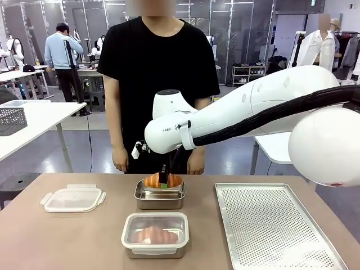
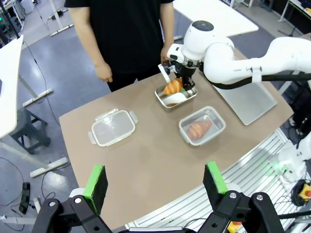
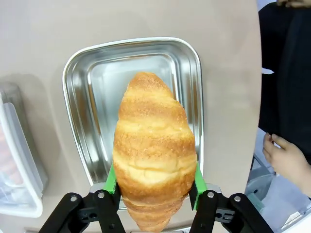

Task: Place the bread into the airtight container.
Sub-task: Pick up a Butter Roll and place it into an empty Airtight Container.

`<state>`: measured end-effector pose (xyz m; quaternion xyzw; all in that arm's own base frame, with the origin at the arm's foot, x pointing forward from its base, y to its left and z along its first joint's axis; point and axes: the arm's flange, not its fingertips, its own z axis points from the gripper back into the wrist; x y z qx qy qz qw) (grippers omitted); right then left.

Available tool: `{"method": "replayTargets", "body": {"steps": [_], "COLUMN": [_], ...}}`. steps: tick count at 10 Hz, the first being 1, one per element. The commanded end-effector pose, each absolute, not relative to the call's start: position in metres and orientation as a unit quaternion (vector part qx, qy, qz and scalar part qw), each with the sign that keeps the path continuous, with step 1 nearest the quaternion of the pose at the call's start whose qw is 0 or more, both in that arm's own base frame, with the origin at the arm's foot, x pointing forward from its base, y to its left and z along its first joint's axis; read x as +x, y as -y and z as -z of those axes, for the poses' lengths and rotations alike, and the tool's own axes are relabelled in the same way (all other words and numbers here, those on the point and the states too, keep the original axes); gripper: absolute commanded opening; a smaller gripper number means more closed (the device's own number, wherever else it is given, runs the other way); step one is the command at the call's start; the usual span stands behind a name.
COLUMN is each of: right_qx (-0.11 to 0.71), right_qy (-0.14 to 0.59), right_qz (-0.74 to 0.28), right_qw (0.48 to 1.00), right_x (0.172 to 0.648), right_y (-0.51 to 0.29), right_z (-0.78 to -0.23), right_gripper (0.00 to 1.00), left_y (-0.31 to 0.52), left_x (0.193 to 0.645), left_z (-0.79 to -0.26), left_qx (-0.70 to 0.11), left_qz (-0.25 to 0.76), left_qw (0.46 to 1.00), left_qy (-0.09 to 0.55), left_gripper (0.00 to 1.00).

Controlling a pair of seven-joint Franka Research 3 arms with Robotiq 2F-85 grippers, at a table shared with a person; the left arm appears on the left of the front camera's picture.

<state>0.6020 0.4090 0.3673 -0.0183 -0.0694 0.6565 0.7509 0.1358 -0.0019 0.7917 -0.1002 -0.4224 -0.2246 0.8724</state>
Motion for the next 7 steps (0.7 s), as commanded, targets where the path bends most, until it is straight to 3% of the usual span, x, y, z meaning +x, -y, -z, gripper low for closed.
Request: {"method": "replayTargets", "body": {"steps": [1,4,7], "right_qx": [-0.017,-0.016,-0.015], "right_qy": [0.057,0.048,0.051], "right_qz": [-0.645,-0.642,-0.647], "right_qw": [0.762,0.765,0.761], "right_x": [0.605,0.605,0.602], "right_y": [-0.414,-0.415,-0.418], "right_z": [-0.363,-0.352,-0.356], "right_gripper": [0.65,0.65,0.84], "left_y": [0.003,0.003,0.003], "left_x": [0.134,0.134,0.134], "left_z": [-0.793,-0.793,-0.793], "left_qx": [-0.102,-0.102,-0.102], "left_qz": [0.227,0.227,0.227], "left_qw": [0.870,0.870,0.870], "left_qy": [0.426,0.426,0.426], "left_gripper": [1.00,1.00,1.00]}}
